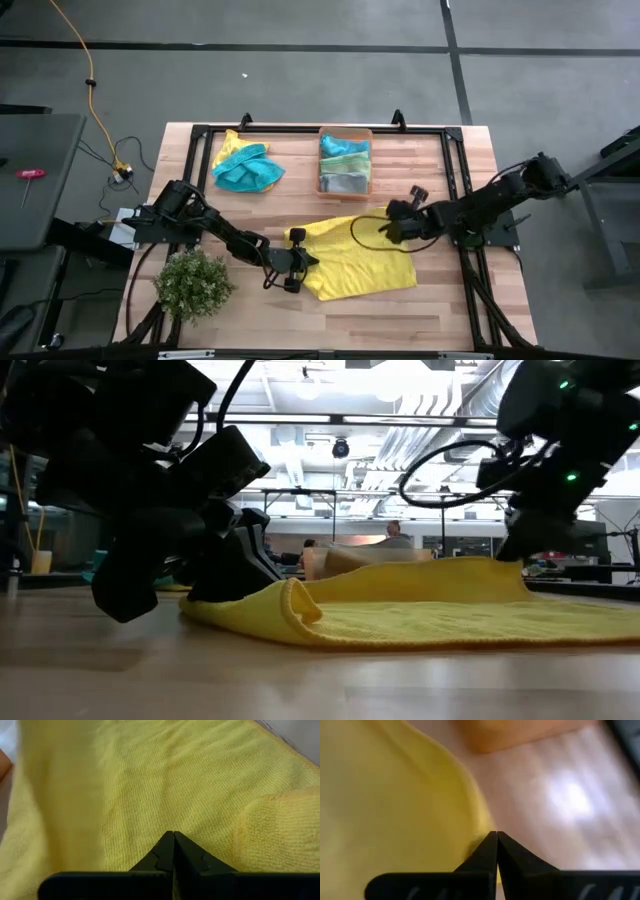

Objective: Fold microfiber towels
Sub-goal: Fold the right yellow microfiber cloth

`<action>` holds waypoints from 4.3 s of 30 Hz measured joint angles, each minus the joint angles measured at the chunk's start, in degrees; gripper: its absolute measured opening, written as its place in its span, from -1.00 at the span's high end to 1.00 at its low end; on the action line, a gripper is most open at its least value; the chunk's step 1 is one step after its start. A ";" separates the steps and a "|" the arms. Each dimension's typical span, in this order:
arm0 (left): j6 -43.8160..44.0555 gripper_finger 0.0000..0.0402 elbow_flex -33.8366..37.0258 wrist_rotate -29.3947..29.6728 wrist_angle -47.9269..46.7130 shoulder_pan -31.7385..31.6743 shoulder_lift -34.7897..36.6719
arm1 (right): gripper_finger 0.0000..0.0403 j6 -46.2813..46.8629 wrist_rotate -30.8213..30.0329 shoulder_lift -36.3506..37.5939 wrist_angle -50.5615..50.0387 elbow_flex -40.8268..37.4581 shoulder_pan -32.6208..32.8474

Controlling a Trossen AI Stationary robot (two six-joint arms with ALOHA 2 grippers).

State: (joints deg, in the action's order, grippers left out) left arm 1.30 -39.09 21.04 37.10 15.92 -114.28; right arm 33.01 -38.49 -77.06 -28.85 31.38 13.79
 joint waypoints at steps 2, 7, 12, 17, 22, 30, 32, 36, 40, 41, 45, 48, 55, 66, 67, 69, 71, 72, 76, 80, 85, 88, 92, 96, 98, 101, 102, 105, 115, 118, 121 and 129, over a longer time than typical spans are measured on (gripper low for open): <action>0.00 1.00 0.00 0.04 0.00 -0.02 0.00 | 1.00 1.28 -4.78 -0.02 -0.96 0.00 -1.91; 0.00 1.00 0.00 0.20 -0.04 -0.02 0.00 | 1.00 8.09 -15.26 -0.02 -6.85 0.12 -5.92; 0.00 1.00 0.00 0.20 -0.06 -0.02 0.00 | 1.00 12.27 -12.41 1.20 -15.13 1.56 -5.96; 0.00 1.00 0.00 0.33 -0.04 -0.02 0.00 | 1.00 5.12 4.85 6.15 -13.84 1.73 0.79; 0.00 1.00 0.00 0.39 -0.06 -0.02 0.00 | 1.00 9.61 19.46 9.35 -7.23 1.77 10.30; -1.07 1.00 0.00 0.77 -0.26 0.43 0.00 | 1.00 25.87 20.97 3.63 -0.29 1.77 24.80; -1.17 1.00 0.00 0.93 -0.31 0.68 0.00 | 1.00 29.42 20.32 0.80 1.70 1.77 27.39; -1.99 1.00 0.00 1.27 -0.47 0.76 0.12 | 1.00 34.19 20.33 -5.70 6.46 1.77 31.13; -1.91 1.00 0.01 0.83 -3.77 1.07 2.22 | 1.00 37.59 19.88 -10.24 11.02 2.54 33.31; -1.66 1.00 0.05 0.83 -5.64 1.40 3.11 | 1.00 38.36 19.78 -10.95 11.38 2.99 33.91; -1.19 1.00 0.09 0.88 -14.32 3.53 7.19 | 1.00 40.37 20.99 -12.35 11.40 5.87 36.74; 1.16 1.00 0.23 2.00 -21.11 5.41 10.48 | 1.00 40.64 22.12 -12.80 10.86 8.39 38.78; 4.50 1.00 0.26 3.37 -28.36 9.27 14.04 | 1.00 41.77 19.96 -12.81 10.81 10.62 41.03; 4.55 1.00 0.05 15.22 -32.72 10.40 17.23 | 1.00 35.24 13.77 -12.79 11.08 10.56 37.37; 4.66 1.00 0.13 17.60 -34.41 9.98 17.88 | 1.00 34.31 12.64 -12.79 11.44 10.56 36.62; 5.73 1.00 0.12 21.18 -36.26 9.01 19.35 | 1.00 31.84 10.63 -12.79 12.87 10.56 35.11; 7.28 1.00 0.07 21.26 -38.95 7.88 21.25 | 1.00 28.33 9.49 -12.74 14.88 10.56 33.73; 7.96 1.00 0.07 19.80 -40.02 7.26 22.05 | 1.00 26.74 9.22 -12.74 15.90 10.56 33.11; 10.32 1.00 0.04 8.02 -45.40 5.26 23.37 | 1.00 22.23 8.21 -12.87 19.53 10.56 31.05; 13.94 1.00 0.04 0.10 -50.94 5.55 23.43 | 1.00 21.51 6.54 -14.51 21.12 10.56 29.98; 17.63 1.00 0.04 3.71 -54.88 6.75 23.43 | 1.00 22.43 7.13 -18.35 22.39 10.56 29.58; 16.71 1.00 0.04 3.30 -54.95 6.02 23.43 | 1.00 22.54 7.62 -21.16 24.47 10.56 29.58; 16.41 1.00 0.04 3.13 -55.58 3.86 23.37 | 1.00 22.51 8.64 -24.37 28.79 10.66 29.52; 14.74 1.00 0.04 3.15 -55.56 2.24 23.34 | 1.00 22.58 8.65 -26.18 31.07 10.78 29.52; 14.03 1.00 0.04 3.09 -55.67 1.60 23.34 | 1.00 22.58 8.87 -26.25 31.02 10.75 29.63; 12.85 1.00 0.02 3.61 -56.24 0.22 23.32 | 1.00 22.60 8.89 -26.32 30.94 10.71 30.02; 12.34 1.00 0.02 4.40 -56.41 -0.27 23.32 | 1.00 22.63 8.97 -26.34 30.93 10.71 30.15; 11.60 1.00 0.02 7.22 -56.78 -1.97 23.32 | 1.00 23.52 9.78 -26.36 30.83 10.71 30.64; 3.34 1.00 0.02 24.26 -56.18 -9.29 23.32 | 1.00 23.96 10.37 -26.40 30.70 10.71 31.99; 0.16 1.00 0.02 27.78 -54.16 -12.37 23.32 | 1.00 23.80 10.36 -26.43 30.65 10.69 31.99; -1.07 1.00 0.02 29.52 -52.82 -13.50 24.92 | 1.00 23.65 10.30 -26.47 30.61 10.67 31.99; 0.35 1.00 1.05 17.27 -42.00 -5.80 33.85 | 1.00 19.81 10.44 -25.04 30.07 10.55 31.99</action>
State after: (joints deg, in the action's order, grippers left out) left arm 1.65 -38.04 38.31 -4.90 10.13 -80.43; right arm 52.83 -28.05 -102.10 1.22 41.93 45.78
